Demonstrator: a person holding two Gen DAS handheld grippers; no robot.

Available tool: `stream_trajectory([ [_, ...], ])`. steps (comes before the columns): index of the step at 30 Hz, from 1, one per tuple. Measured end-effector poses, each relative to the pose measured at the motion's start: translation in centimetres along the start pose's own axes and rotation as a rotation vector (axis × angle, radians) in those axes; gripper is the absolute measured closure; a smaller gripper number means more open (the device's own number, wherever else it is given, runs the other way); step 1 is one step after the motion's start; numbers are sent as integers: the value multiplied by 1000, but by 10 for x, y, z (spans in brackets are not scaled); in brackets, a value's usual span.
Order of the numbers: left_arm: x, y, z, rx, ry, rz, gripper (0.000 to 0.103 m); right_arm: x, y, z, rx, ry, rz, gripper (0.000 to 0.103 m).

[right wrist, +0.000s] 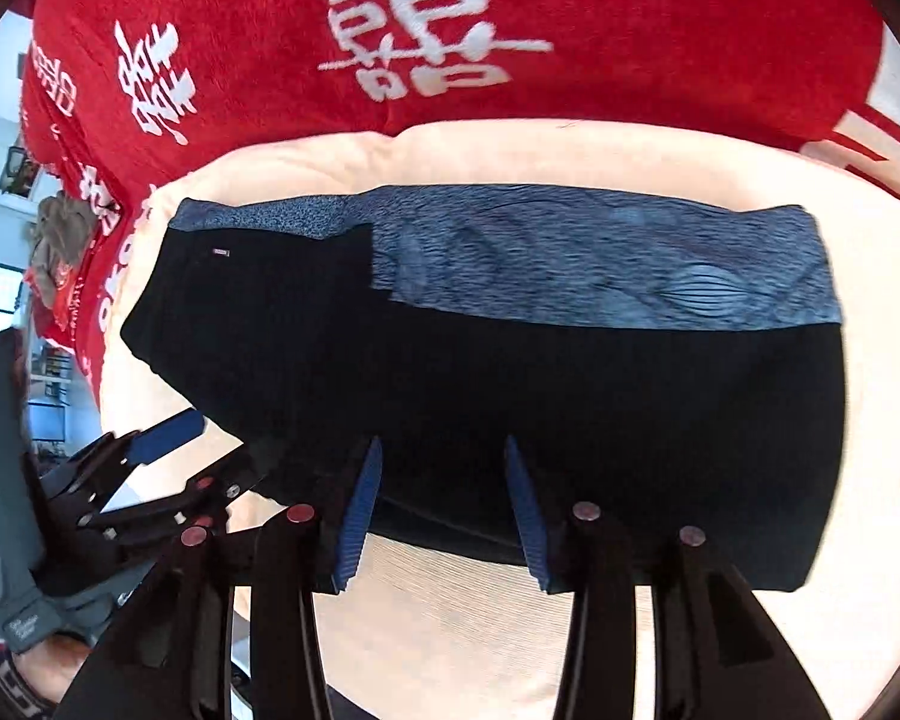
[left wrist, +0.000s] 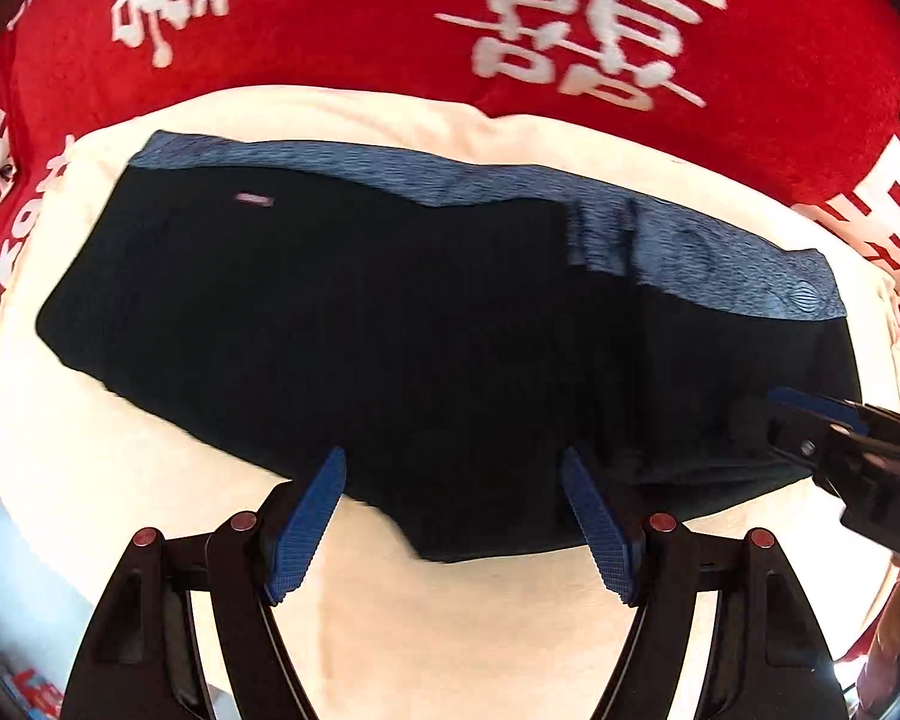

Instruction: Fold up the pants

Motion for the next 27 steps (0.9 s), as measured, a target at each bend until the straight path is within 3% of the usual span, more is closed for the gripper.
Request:
stream_trajectory([
  [3,-2,21,-3,-7,5,-13,27,-4,19,6,28,8,8,56],
  [5,-4,33,-4,-3,4,-32,27,-4,30,12,44,15,1,46],
  [10,-6,70,-9,2,-1,-75,27,2,56,25,131,41,-43,40],
  [27,-14,139,-22,68,-43,-184,27,8,93,16,263,63,-117,40],
])
Point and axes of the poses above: each gripper's, at about its wrist camera, not at the fingertips, and z roughly the way its jaws point, y to its left, x to its underside, the point moved 1 cm from there along z, roughly the way its jaws point, and after that the axes turned 15 degrees about x, right-handed, at the moved point
